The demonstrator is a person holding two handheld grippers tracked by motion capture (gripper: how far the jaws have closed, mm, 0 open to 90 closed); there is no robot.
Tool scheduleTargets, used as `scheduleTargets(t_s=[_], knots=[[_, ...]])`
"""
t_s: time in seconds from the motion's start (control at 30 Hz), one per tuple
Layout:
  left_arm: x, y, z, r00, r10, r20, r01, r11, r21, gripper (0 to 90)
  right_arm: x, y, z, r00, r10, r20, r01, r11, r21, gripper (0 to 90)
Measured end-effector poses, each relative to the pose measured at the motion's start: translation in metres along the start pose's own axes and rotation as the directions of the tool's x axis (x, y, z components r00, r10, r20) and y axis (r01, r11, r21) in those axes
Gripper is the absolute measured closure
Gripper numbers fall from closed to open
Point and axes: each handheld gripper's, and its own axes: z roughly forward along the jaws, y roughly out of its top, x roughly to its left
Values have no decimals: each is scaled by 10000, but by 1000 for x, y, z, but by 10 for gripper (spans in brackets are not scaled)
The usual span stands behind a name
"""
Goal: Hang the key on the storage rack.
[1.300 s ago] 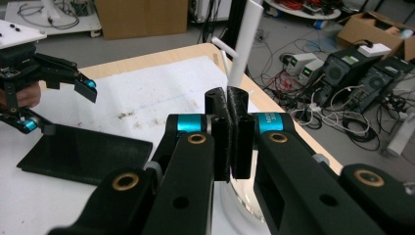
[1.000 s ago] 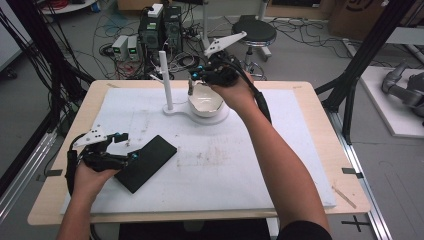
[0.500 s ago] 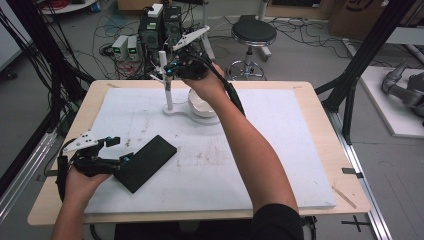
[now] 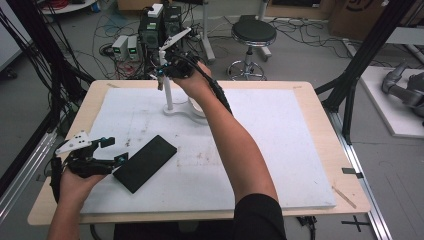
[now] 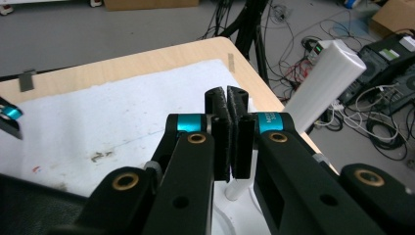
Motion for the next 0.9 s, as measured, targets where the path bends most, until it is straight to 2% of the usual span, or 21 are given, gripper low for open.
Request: scheduleTargets(t_s=[0.17,0.37,0.63,0.73,0.8,0.9], knots=[[3,-2,1,10000,-30,-2,30,10000,86,151,-7,-3,0,9994,328,79,-327,9994,-81,900],[3,-3,0,9999,-116,-82,117,9999,95,152,-11,-3,3,9988,458,164,-458,9989,-38,900],[1,-2,2,10000,1,-13,-1,9998,194,151,-16,-7,7,9962,790,369,-794,9968,89,884],[1,-1,2,10000,19,20,-19,9998,188,152,-15,-9,0,9948,865,546,-851,9960,-272,765],[1,-1,2,10000,20,38,-21,9999,150,152,-15,-11,-6,9947,801,644,-783,9965,-296,749],[0,-1,4,10000,29,46,-29,9998,174,152,-15,-16,-19,9931,841,822,-808,9958,-430,669]])
